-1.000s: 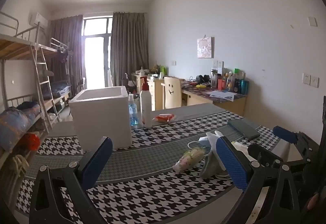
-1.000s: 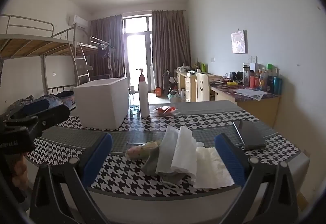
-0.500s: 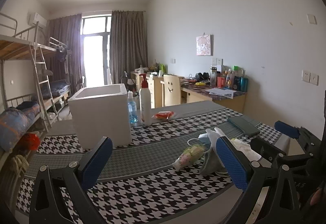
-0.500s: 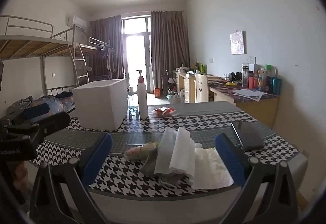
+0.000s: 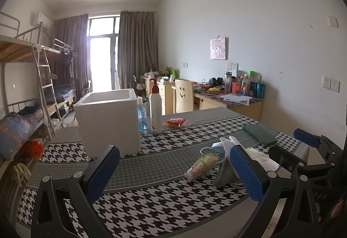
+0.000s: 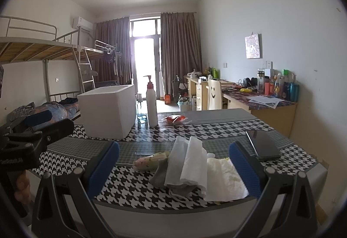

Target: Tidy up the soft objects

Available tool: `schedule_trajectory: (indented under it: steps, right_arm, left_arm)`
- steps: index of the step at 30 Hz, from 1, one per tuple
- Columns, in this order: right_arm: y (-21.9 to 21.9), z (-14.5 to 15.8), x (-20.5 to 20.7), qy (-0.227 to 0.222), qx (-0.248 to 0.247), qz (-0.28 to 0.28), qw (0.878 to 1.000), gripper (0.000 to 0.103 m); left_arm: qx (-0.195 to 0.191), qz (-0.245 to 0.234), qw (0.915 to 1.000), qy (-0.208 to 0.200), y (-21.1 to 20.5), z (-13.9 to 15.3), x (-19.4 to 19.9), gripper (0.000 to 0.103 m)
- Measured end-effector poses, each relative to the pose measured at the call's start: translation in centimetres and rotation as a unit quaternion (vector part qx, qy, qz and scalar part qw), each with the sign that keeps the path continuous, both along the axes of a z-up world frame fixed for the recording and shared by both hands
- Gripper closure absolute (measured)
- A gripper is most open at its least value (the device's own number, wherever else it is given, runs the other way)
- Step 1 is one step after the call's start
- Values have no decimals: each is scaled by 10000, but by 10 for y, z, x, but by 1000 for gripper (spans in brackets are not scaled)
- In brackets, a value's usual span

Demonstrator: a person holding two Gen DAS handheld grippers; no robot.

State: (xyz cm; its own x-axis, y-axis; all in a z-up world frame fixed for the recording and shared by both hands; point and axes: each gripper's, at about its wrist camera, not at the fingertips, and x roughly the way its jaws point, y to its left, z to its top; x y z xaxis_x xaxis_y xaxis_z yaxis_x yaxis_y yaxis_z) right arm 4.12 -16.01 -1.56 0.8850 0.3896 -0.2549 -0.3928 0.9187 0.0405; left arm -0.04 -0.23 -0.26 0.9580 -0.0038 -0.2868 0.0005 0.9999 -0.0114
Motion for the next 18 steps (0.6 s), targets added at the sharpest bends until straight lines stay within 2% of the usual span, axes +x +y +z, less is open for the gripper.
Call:
schedule_trajectory:
  steps: [18]
  right_arm:
    - [-2,-3,5,113,-33,-71,9999,1]
  left_arm:
    - [23,-51,9998,187,-3,-6,13,1]
